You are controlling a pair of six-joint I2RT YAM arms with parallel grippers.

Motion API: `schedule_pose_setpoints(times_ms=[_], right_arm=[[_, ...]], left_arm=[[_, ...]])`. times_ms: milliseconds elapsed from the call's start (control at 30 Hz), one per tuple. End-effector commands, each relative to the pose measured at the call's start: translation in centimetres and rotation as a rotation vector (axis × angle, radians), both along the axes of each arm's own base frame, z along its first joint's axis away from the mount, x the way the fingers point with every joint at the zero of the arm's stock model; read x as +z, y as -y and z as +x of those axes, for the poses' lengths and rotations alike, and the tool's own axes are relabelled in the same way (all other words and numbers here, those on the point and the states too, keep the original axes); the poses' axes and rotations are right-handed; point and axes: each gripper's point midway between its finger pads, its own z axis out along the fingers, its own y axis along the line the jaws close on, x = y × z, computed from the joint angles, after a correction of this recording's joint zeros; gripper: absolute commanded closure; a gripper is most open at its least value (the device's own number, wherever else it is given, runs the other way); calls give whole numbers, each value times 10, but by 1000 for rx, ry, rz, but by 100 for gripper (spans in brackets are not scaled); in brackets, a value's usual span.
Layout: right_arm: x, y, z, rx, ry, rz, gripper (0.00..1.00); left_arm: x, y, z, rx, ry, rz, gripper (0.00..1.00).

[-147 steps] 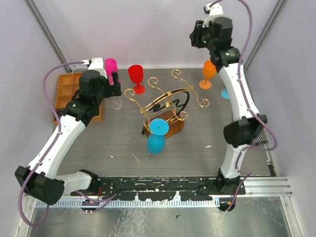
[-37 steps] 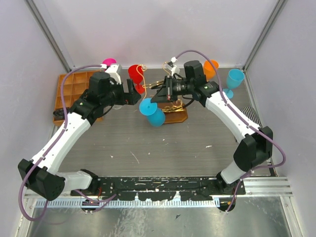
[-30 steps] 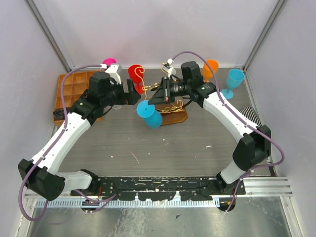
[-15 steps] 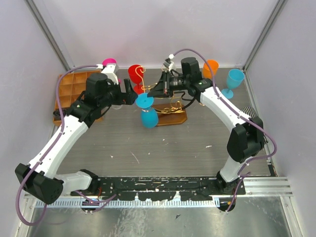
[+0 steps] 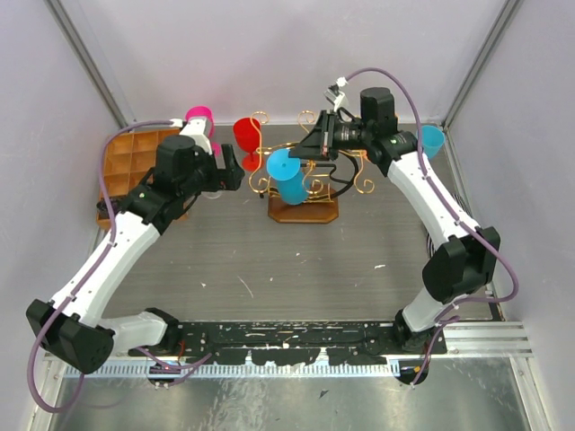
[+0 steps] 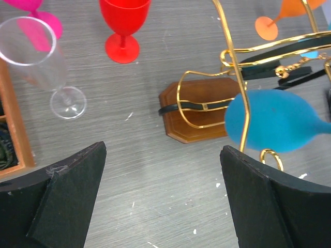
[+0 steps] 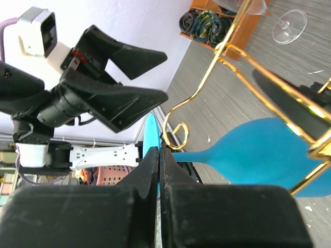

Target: Take the wine glass off the wine glass rack

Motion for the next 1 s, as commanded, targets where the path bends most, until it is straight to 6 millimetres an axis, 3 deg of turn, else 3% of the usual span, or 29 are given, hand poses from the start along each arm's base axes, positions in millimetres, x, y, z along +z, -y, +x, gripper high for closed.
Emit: schedule_pose_setpoints(times_ms=[0, 200, 300, 633, 800, 967], right_arm=[[49, -5, -34, 90, 140, 55, 99], [57, -17, -60, 154, 187, 24, 99], [51, -21, -74, 166, 212, -45, 99], [-5, -46, -128, 139, 436, -423, 99], [-48, -59, -117, 41, 577, -690, 99], [-85, -61, -84, -111, 715, -939, 99]], left_arm=[[11, -25, 0, 113, 49, 30, 2], [15, -44, 1, 185, 52, 40, 2], [17, -54, 1, 221, 50, 38, 2], [24, -96, 3, 337, 15, -5, 2], [23, -122, 4, 397, -54, -54, 2], [29, -145, -1, 469, -32, -47, 2]])
